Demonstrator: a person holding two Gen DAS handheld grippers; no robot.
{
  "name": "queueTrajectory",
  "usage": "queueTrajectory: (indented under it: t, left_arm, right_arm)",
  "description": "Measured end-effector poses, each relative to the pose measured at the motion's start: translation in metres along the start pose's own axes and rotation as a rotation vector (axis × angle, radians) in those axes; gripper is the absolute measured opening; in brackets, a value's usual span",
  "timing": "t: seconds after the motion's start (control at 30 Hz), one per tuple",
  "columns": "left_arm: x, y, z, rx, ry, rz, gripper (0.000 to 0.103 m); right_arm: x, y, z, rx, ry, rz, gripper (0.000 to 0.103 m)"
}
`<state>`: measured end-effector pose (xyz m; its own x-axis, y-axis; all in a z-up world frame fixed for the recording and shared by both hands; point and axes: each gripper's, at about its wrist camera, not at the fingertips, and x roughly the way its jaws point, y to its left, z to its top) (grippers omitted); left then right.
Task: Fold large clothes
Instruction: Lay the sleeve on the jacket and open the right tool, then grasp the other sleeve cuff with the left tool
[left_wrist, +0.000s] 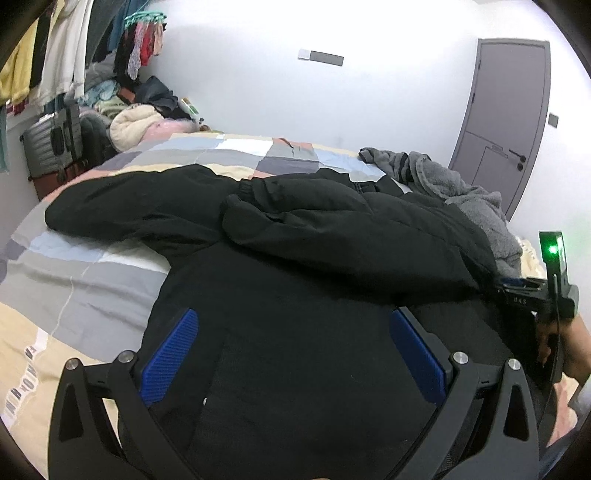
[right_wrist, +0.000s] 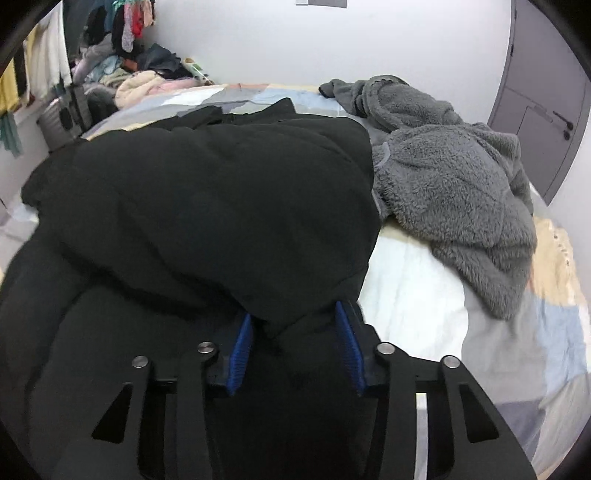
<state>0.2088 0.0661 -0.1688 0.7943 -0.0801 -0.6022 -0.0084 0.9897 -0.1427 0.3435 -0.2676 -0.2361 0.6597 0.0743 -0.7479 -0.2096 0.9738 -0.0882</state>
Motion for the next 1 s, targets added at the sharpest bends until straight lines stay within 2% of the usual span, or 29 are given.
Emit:
queueTrajectory:
  t: [0.1,0.23,0.37,0.57,0.73,0.83,1.0]
  left_arm:
    - [0.003,-0.002,0.001,-0.004,0.006,0.002,0.103]
    - [0.003,-0.004,0.001,-0.004,0.011,-0.005,0.103]
    - [0.000,-0.007,0.000,-0.005,0.010,-0.014,0.103]
    - [-0.001,-0.012,-0.001,-0.004,0.019,-0.006,0.103]
    - [-0.010,-0.016,-0.001,-0.007,0.021,-0.003,0.103]
    - [-0.018,-0.020,-0.001,-0.010,0.018,-0.014,0.103]
    - [-0.036,-0.032,-0.001,0.010,-0.002,-0.028,0.103]
  right_arm:
    - [-0.001,-0.003,0.006,0.008,-0.070,-0.008,0.024]
    - [-0.003,-0.019,0.013,0.109,-0.118,0.018,0.023]
    - [0.000,-0.037,0.013,0.179,-0.131,0.005,0.022]
    - [0.000,-0.041,0.011,0.199,-0.109,0.039,0.023]
    - [-0.026,-0.036,0.005,0.244,-0.090,0.067,0.026]
    - [-0.050,-0.032,0.000,0.263,-0.114,0.110,0.026]
    - [-0.096,-0.008,-0.001,0.244,-0.175,0.134,0.026]
